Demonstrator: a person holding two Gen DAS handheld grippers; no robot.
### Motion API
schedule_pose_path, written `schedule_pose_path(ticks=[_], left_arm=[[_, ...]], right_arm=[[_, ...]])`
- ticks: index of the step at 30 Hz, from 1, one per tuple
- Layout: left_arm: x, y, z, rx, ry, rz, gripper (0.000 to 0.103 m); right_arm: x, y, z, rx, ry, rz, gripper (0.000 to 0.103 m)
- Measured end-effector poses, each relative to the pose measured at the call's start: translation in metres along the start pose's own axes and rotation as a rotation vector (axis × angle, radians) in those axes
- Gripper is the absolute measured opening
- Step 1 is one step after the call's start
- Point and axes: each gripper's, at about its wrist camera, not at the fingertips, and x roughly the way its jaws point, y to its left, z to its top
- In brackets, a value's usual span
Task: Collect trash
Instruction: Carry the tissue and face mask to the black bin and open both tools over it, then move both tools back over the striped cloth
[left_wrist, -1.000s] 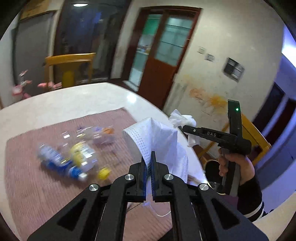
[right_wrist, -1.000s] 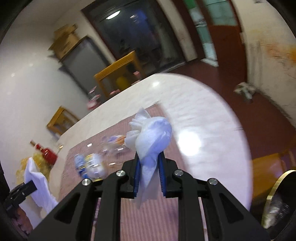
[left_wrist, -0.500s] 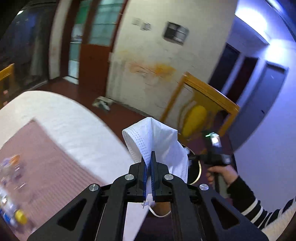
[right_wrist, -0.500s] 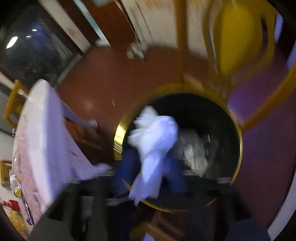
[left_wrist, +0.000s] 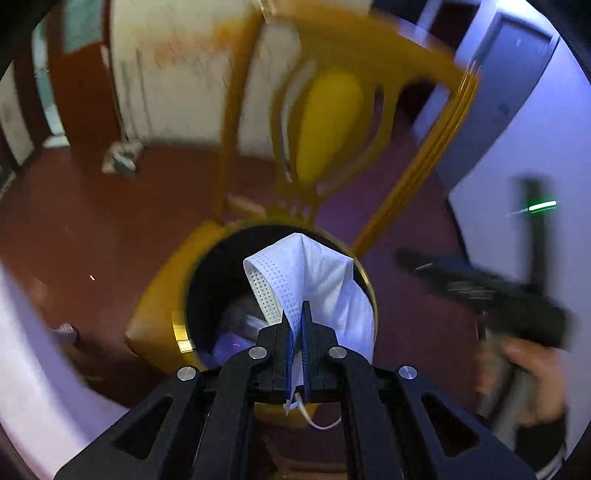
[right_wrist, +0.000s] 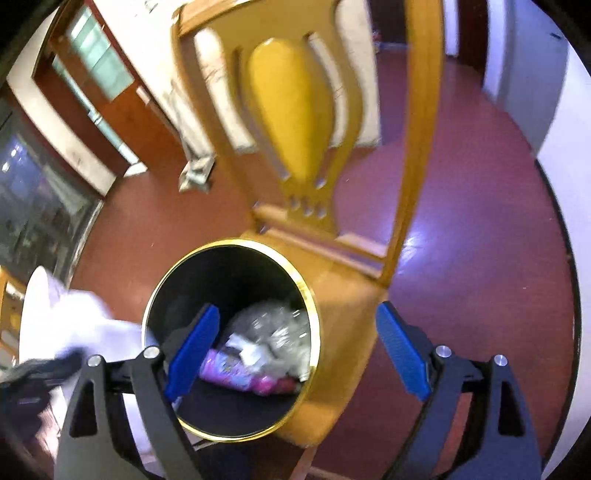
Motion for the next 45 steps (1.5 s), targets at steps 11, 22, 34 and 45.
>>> schedule_pose_path(ticks=[11, 22, 34, 45], left_arm=[[0.078, -0.019, 0.003, 0.017, 0.113, 0.102, 0.097], [-0.037, 0.023, -0.018, -0.093, -0.225, 0.281, 0.097], [-0.239, 0.088, -0.172, -0.244, -0.482, 0.707, 0.097], [-0.382, 0.085, -0.353, -0.571, -0.626, 1.293, 0.097]], right_arm=[[-0.003, -0.032, -0.001, 0.056, -0.030, 0.012, 0.098], [-0.040, 0.020, -0.002, -0.079, -0.185, 0.075, 0.098], [-0.071, 0.164, -0.024, -0.293, -0.165, 0.363, 0.098], [-0.158, 0.389, -0.145, -0.774, -0.132, 0.692, 0.093]])
